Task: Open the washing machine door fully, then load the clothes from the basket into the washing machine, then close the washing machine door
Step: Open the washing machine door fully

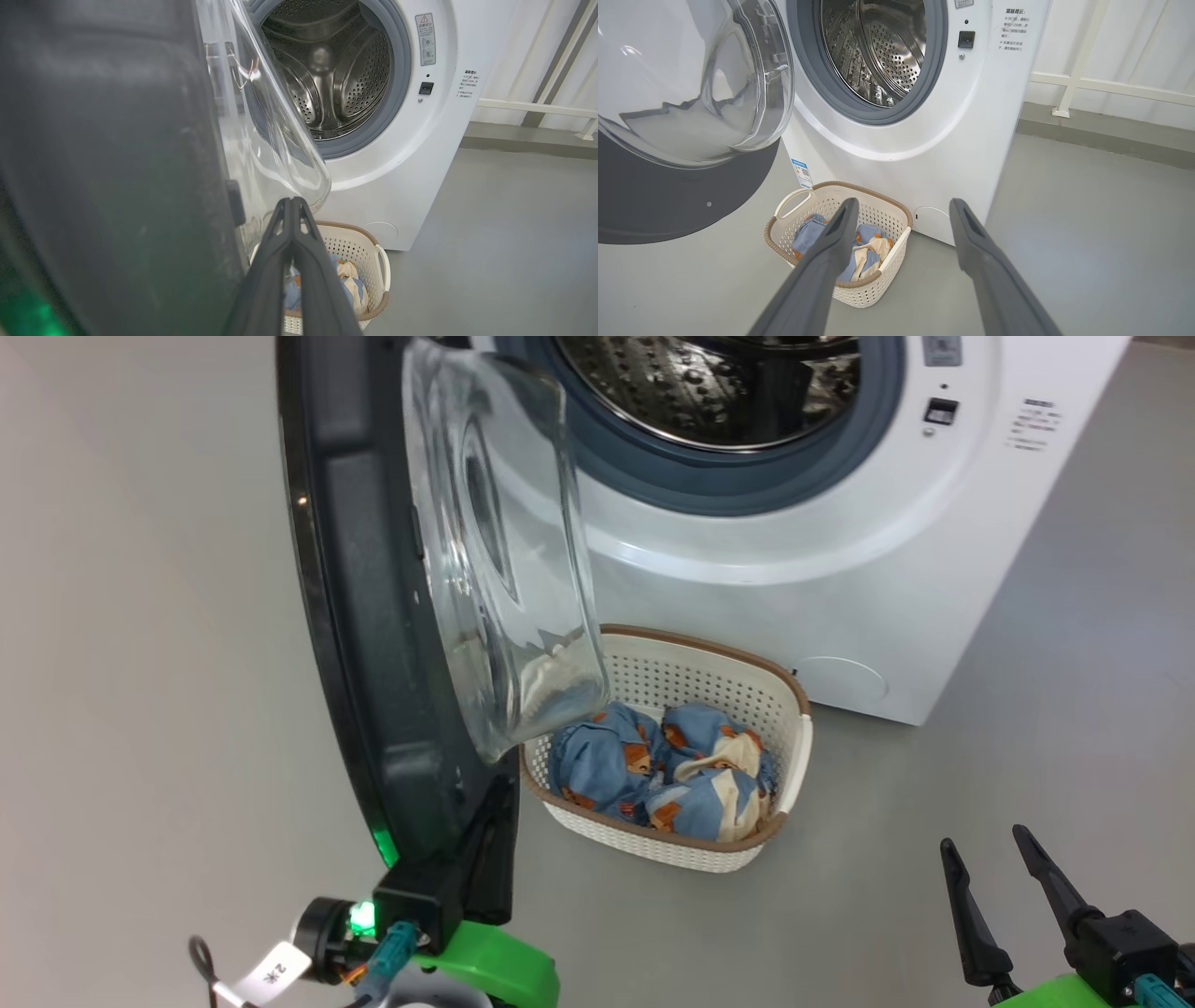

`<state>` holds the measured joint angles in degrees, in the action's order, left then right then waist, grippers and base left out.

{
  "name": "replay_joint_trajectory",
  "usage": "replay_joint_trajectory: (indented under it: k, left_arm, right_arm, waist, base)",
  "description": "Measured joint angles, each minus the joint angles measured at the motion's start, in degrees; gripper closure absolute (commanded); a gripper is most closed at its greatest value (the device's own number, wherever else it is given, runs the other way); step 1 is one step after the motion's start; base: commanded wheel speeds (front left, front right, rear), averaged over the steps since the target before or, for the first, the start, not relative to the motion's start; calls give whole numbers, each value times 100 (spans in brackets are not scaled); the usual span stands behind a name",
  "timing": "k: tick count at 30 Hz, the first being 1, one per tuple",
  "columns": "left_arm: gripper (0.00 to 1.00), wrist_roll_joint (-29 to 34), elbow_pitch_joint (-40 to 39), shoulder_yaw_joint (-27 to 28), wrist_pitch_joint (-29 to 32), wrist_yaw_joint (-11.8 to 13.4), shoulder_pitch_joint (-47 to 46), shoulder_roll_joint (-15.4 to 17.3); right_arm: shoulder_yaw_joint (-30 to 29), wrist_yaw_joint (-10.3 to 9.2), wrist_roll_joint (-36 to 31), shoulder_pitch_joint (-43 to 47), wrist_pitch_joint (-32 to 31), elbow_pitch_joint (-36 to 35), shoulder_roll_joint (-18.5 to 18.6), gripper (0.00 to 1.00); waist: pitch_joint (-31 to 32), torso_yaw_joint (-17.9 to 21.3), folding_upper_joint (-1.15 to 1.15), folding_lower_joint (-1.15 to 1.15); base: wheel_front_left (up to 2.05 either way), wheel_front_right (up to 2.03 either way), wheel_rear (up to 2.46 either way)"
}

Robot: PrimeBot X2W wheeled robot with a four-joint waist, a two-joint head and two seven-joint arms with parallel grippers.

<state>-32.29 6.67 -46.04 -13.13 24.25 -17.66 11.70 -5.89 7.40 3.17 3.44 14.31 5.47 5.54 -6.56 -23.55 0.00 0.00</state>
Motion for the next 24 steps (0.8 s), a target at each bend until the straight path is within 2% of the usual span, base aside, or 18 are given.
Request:
replay_joint_trajectory:
  k: [9,15,24]
  left_arm:
    - [100,-19,44,210,-7,20,98,237]
    - [100,-136,120,497,-59,21,98,368]
    - [100,-226,396,1229,-114,31,91,405]
  right_arm:
    - [11,0,-5,3,0,-4,7,0]
    - [45,0,-5,5,0,-26,9,0]
    - [63,0,-5,3,0,-67,98,0]
  waist:
    - [76,-282,0,0]
    - [46,-235,0,0]
    - [-129,-102,0,0]
  base:
    - [0,0,0]
    - [0,0,0]
    - [0,0,0]
